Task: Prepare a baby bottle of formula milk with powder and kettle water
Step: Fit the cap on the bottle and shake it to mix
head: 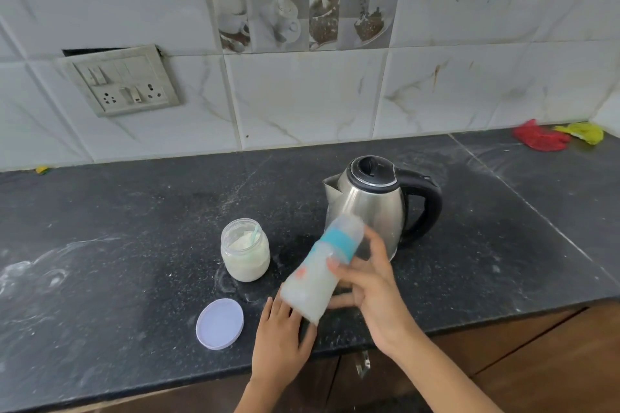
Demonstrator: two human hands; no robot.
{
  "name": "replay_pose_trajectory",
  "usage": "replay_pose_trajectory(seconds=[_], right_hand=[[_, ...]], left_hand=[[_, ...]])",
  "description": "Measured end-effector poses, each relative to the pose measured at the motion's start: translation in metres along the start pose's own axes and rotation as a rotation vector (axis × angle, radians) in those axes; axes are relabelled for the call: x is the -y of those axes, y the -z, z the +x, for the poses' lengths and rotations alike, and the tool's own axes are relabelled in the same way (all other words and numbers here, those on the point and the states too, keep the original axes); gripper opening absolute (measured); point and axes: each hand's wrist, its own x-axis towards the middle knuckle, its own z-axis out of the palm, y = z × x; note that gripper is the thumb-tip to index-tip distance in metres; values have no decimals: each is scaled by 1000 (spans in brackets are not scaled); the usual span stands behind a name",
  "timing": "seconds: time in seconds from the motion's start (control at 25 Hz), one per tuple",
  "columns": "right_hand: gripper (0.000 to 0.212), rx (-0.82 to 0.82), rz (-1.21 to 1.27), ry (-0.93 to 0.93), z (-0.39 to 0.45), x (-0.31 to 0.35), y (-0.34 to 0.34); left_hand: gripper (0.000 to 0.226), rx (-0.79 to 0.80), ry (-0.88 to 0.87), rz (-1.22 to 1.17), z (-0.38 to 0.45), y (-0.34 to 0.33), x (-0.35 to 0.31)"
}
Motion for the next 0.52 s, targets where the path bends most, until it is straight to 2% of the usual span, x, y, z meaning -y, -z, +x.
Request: replay_pose_trajectory(seconds=[0.08, 0.12, 0.24, 0.28, 0.4, 0.44, 0.52], right_hand=[[69, -173, 188, 98, 12, 7, 8], [68, -193, 214, 92, 13, 11, 7], [73, 24, -31, -29, 0, -2, -3], [74, 40, -53, -13, -2, -3, -4], [73, -182, 142, 113, 12, 7, 8], [74, -185, 150, 83, 13, 8, 7], [80, 2, -15, -61, 3, -2, -1]], left_hand=[[51, 22, 30, 75, 3, 2, -2], [51, 30, 33, 76, 3, 0, -3], [54, -13, -2, -42, -1, 0, -2], [57, -19, -10, -46, -1, -1, 0], [50, 11, -2, 64, 4, 5, -4], [50, 18, 11, 55, 4, 3, -5], [49, -52, 39, -77, 0, 0, -6]])
